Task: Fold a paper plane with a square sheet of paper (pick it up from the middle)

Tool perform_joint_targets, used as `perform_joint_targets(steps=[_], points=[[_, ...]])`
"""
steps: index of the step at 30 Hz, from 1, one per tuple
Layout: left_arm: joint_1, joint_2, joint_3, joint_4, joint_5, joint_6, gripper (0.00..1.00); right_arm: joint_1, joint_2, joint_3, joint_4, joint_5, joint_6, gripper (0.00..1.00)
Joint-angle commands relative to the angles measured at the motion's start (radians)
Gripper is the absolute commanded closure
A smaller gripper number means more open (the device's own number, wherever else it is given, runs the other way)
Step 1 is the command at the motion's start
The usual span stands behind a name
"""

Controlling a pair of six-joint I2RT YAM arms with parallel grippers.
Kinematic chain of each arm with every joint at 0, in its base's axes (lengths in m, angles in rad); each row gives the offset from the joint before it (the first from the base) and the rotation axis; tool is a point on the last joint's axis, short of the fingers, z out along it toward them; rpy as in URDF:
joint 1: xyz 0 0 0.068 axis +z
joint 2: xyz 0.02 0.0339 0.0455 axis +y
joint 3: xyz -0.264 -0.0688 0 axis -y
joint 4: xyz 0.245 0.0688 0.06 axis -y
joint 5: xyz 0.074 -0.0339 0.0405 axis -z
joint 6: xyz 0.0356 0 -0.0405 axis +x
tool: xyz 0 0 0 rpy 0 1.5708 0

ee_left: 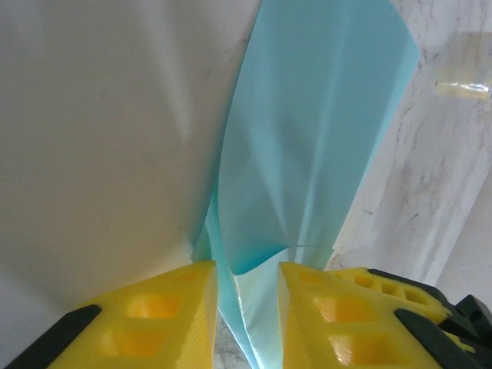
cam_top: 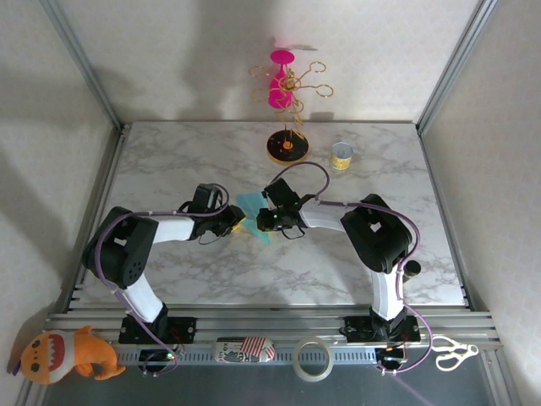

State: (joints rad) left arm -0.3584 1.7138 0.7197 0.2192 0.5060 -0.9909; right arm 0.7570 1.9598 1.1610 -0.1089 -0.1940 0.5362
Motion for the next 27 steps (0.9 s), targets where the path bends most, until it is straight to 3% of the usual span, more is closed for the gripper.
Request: perform_joint_targets(steps=[1, 15, 27], points=[[-0.006, 0.021, 0.036, -0.011, 0.026, 0.045, 0.75, -0.008, 0.028, -0.010, -0.029, 0.007, -0.002, 0.83], [0.019, 0.069, 0.078, -0.083, 0.102, 0.191, 0.76, -0.027, 0.007, -0.028, -0.006, -0.003, -0.059, 0.83], [0.052, 0.122, 0.078, -0.011, 0.165, 0.171, 0.77, -0.033, 0.019, -0.018, -0.011, -0.012, -0.106, 0.84]])
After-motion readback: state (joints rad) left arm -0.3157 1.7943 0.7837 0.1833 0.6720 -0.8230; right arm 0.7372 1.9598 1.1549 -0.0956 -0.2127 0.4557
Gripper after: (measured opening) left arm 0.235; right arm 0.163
